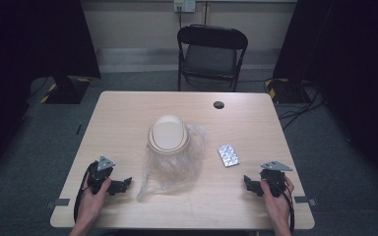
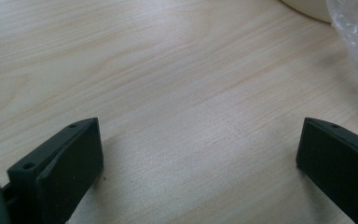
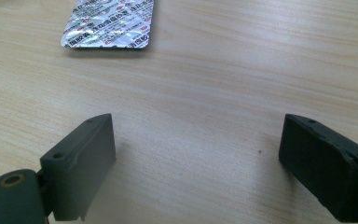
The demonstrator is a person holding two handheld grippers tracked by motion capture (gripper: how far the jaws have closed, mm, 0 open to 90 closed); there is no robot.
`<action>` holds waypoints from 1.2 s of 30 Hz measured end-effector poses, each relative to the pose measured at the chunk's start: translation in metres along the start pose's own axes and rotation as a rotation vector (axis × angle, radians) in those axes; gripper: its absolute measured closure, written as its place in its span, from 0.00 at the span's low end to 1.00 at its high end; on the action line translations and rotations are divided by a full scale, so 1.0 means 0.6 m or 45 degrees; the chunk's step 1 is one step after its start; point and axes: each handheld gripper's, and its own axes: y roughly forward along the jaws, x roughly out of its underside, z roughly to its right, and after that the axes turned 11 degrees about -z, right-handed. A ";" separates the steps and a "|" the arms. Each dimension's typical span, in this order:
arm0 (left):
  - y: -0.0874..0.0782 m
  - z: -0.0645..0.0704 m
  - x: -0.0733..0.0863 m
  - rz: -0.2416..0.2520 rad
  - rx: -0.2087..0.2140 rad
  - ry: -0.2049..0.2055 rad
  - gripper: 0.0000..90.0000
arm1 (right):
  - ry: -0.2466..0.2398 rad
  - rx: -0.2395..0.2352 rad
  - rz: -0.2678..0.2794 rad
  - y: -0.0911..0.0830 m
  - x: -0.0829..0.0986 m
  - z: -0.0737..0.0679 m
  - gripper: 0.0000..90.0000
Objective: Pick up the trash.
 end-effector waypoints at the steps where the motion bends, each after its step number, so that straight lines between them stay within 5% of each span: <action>1: 0.000 0.000 0.000 0.002 0.005 0.000 0.00 | 0.000 0.000 0.000 0.000 0.000 0.000 0.11; 12: -0.004 -0.005 0.006 0.007 0.011 0.009 0.00 | 0.030 -0.023 0.024 -0.004 -0.003 -0.004 0.17; 17: -0.006 -0.010 0.009 0.002 0.025 0.037 0.01 | -0.005 -0.061 0.096 -0.023 -0.017 -0.023 0.17; 20: -0.006 -0.010 0.009 0.001 0.026 0.038 0.01 | -0.066 -0.139 0.088 -0.024 -0.028 -0.044 0.17; 28: -0.006 -0.014 0.008 0.002 0.033 0.047 0.00 | -0.136 -0.203 0.141 -0.030 -0.063 -0.076 0.19; 36: -0.006 -0.014 0.008 0.002 0.033 0.048 0.00 | -0.191 -0.350 0.179 -0.034 -0.099 -0.143 0.19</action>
